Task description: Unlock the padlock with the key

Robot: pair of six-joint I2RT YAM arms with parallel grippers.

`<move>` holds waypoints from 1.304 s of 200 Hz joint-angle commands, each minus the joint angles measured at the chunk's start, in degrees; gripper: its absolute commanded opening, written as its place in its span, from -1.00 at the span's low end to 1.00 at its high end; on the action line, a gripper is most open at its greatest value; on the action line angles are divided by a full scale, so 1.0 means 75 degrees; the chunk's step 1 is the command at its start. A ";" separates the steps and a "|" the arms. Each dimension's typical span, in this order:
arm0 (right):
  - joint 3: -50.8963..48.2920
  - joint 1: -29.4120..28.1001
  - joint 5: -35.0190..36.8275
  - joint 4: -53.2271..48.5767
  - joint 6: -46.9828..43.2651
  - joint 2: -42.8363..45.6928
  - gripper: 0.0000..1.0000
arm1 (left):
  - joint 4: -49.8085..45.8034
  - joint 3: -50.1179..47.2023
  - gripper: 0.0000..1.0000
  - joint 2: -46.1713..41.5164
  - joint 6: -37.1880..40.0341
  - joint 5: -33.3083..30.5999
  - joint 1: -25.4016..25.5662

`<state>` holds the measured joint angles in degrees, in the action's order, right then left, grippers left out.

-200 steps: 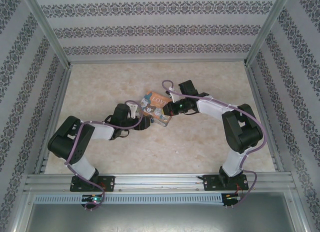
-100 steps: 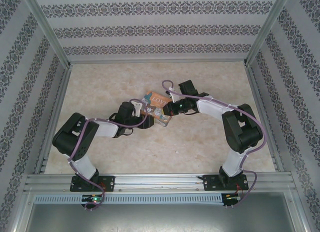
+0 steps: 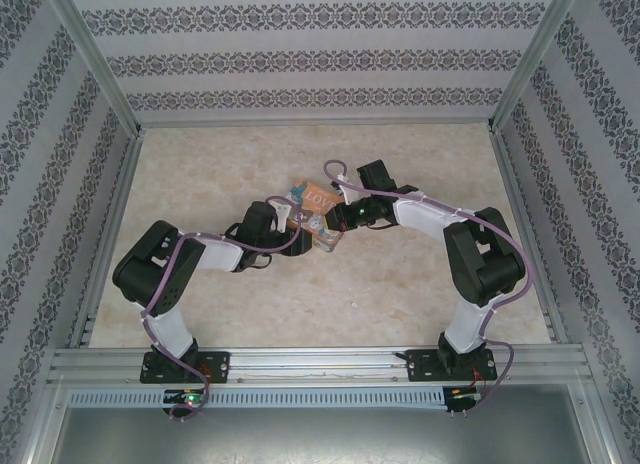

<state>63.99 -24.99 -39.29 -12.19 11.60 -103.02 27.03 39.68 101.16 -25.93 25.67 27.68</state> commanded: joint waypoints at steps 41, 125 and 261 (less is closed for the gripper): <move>-0.0345 -0.0125 0.0489 -0.0537 -0.0129 -0.0481 -1.00 | 0.0225 0.0227 -0.05 0.0500 -0.0166 -0.0418 0.0433; -0.0380 -0.0171 0.0481 -0.0523 -0.0118 -0.0434 -1.00 | 0.0904 0.0260 -0.29 0.0739 -0.0538 -0.0621 0.0448; -0.0518 -0.0078 0.0199 0.0060 0.0155 0.1098 -1.00 | 0.0797 0.0211 -0.58 0.0124 -0.0826 -0.0496 0.0453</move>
<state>61.43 -25.28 -37.69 -11.81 12.27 -99.39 32.97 40.42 104.71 -30.37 20.64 30.06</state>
